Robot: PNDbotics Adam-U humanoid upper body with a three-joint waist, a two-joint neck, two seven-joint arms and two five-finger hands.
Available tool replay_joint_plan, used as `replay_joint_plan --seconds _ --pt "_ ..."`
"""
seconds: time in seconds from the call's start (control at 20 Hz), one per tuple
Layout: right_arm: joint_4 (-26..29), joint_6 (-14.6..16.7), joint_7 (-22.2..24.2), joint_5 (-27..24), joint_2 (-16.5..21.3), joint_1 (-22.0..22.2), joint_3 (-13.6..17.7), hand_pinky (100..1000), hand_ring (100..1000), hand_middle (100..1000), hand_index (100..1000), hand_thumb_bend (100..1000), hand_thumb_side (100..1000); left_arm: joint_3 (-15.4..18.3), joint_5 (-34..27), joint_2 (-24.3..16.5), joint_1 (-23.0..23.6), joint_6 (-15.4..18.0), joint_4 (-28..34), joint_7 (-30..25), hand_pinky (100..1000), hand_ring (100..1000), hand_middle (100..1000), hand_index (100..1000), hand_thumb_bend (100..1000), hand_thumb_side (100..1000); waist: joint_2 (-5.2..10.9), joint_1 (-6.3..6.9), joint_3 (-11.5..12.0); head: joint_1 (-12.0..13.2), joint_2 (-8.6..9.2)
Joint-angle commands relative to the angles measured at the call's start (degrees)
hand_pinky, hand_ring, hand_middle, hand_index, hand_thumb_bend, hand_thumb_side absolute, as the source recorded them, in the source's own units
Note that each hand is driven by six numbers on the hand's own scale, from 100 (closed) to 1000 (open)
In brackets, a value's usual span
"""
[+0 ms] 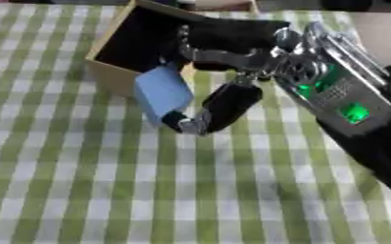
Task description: Pick up objects on the table and place them in the box.
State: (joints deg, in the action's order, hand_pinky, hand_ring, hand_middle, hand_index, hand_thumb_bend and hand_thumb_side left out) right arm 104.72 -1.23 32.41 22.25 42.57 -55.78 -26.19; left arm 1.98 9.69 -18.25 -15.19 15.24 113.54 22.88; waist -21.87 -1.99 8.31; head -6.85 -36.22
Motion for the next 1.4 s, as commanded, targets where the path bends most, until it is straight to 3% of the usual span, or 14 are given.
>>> replay_joint_plan --seconds 0.05,0.5,0.85,1.4 --pt "-5.0 -0.4 -2.8 0.2 1.8 -2.8 3.1 719 703 457 557 100 419 0.3 0.0 -1.5 -0.9 0.0 1.1 0.4 670 680 639 708 243 609 0.8 -0.21 0.6 -1.0 0.93" --pt "-21.6 3.6 -8.8 3.6 -0.9 -9.0 7.0 725 709 463 566 100 433 -0.3 -0.2 -1.8 -1.5 0.0 1.1 -0.4 669 678 637 706 230 618 -0.42 -1.87 3.6 -3.6 2.25" --pt "-34.3 5.6 -14.2 9.0 -5.1 -11.2 10.8 714 717 470 578 100 465 -0.5 -0.5 -1.5 -1.5 -0.1 1.1 -0.7 669 676 635 705 219 624 -1.19 -2.17 4.6 -4.9 2.48" --pt "-41.3 8.5 -15.8 11.0 -7.9 -12.2 12.1 717 730 479 589 100 494 -0.8 -0.7 -1.3 -2.1 -0.2 1.1 -1.3 668 673 634 703 209 628 -2.12 -3.36 7.8 -6.4 3.04"
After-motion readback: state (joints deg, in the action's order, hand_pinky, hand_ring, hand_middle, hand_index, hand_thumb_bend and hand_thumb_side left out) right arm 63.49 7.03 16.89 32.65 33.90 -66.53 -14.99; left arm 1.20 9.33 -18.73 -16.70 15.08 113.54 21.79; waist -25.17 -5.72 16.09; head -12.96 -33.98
